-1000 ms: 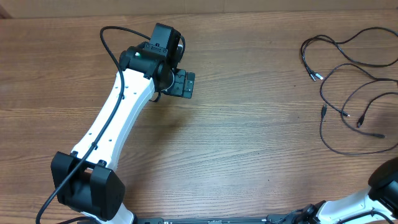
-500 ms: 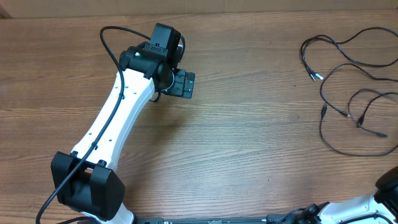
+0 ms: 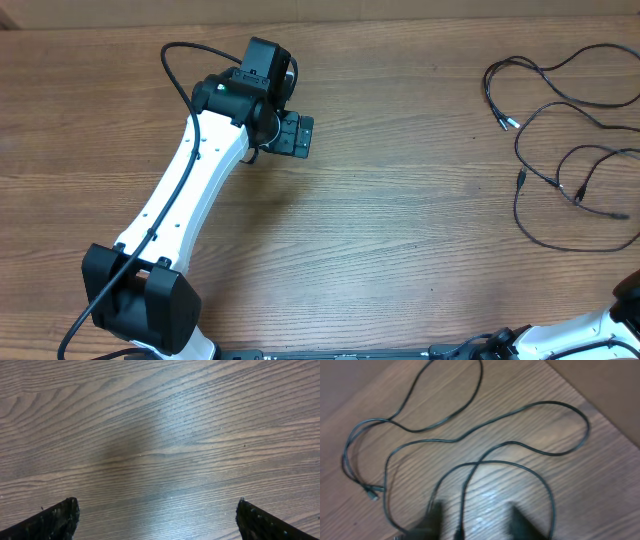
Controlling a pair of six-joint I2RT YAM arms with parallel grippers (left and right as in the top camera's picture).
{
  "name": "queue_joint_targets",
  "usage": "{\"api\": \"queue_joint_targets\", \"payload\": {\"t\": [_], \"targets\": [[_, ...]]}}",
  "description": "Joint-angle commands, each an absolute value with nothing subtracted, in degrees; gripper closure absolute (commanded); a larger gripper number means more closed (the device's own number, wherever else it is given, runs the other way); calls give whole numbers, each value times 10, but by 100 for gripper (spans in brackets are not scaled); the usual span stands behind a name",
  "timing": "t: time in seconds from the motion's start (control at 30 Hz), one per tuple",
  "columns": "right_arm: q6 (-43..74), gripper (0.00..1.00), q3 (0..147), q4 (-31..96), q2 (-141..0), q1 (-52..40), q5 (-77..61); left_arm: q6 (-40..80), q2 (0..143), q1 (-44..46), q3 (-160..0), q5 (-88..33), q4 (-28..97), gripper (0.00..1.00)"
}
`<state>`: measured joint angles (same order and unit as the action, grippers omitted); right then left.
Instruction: Untangle cables
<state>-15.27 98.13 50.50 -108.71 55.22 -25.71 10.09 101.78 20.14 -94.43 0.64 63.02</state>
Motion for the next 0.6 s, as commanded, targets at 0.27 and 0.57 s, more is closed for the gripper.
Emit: {"api": "queue_joint_targets", "payload": {"t": [0.27, 0.57], "targets": [[-150, 3, 977, 522, -1093, 486, -319, 90, 1011, 203, -950, 0, 630, 0], [-154, 0, 977, 555, -1093, 364, -309, 90, 1011, 203, -950, 0, 630, 0]]}}
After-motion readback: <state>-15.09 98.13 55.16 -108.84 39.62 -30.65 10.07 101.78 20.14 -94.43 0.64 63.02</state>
